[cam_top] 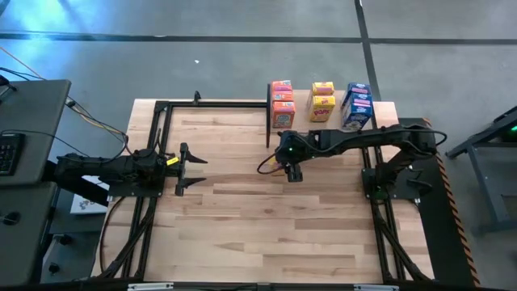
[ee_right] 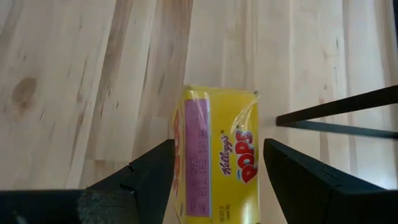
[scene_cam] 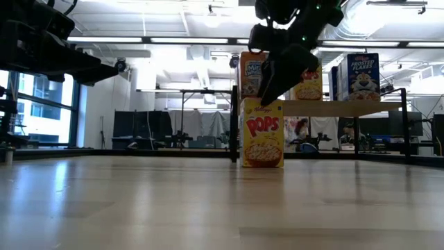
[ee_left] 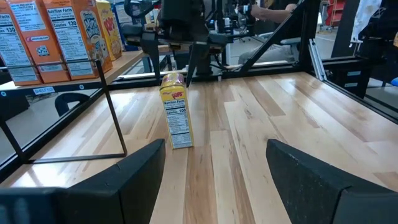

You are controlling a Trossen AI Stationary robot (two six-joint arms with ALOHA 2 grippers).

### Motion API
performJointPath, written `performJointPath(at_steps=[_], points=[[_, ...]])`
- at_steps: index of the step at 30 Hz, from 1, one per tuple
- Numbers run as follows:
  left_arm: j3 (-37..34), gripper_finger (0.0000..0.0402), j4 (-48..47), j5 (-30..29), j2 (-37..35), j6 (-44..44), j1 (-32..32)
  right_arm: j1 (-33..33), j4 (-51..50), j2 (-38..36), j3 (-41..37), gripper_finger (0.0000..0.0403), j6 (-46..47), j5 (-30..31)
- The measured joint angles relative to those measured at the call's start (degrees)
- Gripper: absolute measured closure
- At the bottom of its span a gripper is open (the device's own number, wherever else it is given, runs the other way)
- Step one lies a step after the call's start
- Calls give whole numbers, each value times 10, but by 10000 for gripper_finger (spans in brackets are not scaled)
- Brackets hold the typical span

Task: Stack cereal on shelf
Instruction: Put the yellow cereal box on the shelf aligned with the yellow cereal boxes

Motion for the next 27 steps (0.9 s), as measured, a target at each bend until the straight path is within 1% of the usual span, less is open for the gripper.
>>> performJointPath(at_steps=[9,14,17,23,27], points=[[0,131,0,0,0,0,0,-2,-5,11,0,164,1,4],[0,131,0,0,0,0,0,-9,-13,11,0,167,21,2],[0,131,0,0,0,0,0,-11,-18,11,0,180,25,1],[0,131,0,0,0,0,0,-11,-18,11,0,220,25,1],[0,131,0,0,0,0,0,-11,-18,11,0,237,25,0]])
